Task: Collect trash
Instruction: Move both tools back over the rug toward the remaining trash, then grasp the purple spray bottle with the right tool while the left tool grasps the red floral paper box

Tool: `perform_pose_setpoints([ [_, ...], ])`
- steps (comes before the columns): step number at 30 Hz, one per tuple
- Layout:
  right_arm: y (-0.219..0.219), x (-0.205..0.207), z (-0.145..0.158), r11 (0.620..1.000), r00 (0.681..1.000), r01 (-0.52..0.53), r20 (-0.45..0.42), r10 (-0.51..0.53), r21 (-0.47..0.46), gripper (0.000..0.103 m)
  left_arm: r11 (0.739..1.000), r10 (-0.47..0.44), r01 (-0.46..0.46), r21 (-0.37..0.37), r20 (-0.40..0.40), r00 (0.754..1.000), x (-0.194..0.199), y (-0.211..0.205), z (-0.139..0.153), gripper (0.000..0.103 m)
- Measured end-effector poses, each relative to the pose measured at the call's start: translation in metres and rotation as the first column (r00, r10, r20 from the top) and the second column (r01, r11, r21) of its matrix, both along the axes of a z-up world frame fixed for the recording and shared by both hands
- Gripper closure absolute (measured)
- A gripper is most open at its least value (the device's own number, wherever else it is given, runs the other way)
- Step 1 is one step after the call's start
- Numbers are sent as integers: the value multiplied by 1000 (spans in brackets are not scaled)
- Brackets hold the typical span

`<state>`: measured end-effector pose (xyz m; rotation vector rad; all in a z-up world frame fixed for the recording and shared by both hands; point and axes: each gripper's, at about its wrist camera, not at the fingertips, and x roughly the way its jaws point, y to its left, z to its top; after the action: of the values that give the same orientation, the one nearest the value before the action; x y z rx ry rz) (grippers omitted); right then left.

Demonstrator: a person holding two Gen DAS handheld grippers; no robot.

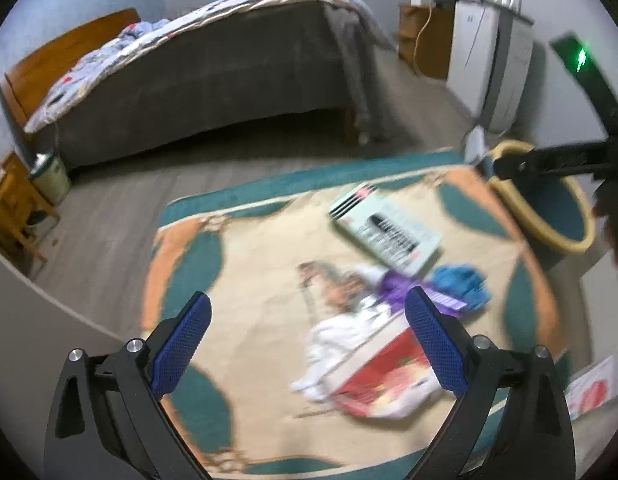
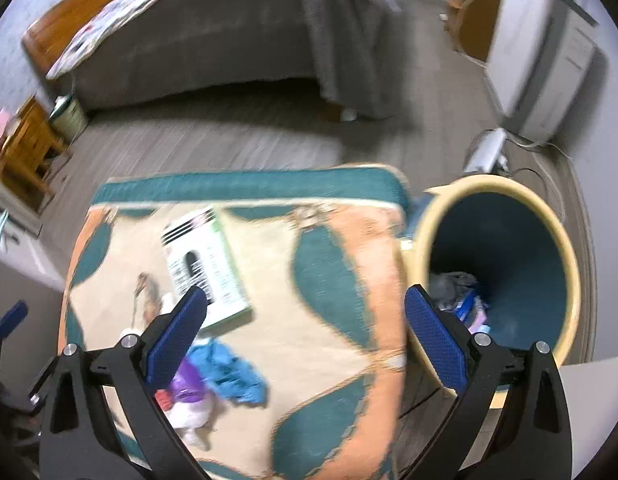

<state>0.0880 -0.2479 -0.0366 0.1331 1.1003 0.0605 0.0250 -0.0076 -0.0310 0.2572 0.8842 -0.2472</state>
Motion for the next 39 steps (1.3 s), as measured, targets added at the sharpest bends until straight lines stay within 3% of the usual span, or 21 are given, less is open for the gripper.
perform_pose_setpoints([
  [5, 45, 0, -10, 995, 995, -95, -36, 93, -38, 6, 1000, 7, -7, -6, -1, 1000, 4, 31, -3, 7],
  [7, 59, -1, -17, 992, 991, -120, -63, 117, -44, 11, 1000, 23, -23, -11, -8, 1000, 7, 42, -5, 7],
  [11, 84, -2, -37, 986, 978, -165, -130, 163, -2, 31, 999, 28, -28, -22, -29, 999, 10, 55, -11, 7],
  [14, 107, -2, -50, 973, 960, -228, -174, 219, -32, 46, 1000, 15, -16, -23, -39, 999, 12, 59, -13, 7],
  [19, 132, 1, -74, 958, 934, -282, -246, 259, -61, 54, 1000, -6, 5, -27, -53, 999, 14, 66, -18, 7],
  [26, 148, 7, -98, 950, 912, -308, -302, 277, -59, 54, 1000, -20, 19, -15, -85, 996, 15, 73, -27, 7],
  [27, 150, 7, -100, 948, 910, -313, -304, 281, -59, 54, 1000, -22, 21, -17, -89, 996, 15, 73, -28, 7],
  [29, 153, 8, -99, 946, 906, -321, -304, 294, -45, 71, 999, -34, 32, -22, -106, 994, 15, 71, -31, 7],
  [32, 151, 9, -93, 950, 911, -311, -295, 288, -33, 71, 997, -70, 68, -21, -125, 990, 13, 63, -35, 7],
  [39, 127, 8, -52, 967, 951, -254, -173, 255, 27, 71, 986, -168, 167, -20, -155, 974, 1, 35, -47, 7],
])
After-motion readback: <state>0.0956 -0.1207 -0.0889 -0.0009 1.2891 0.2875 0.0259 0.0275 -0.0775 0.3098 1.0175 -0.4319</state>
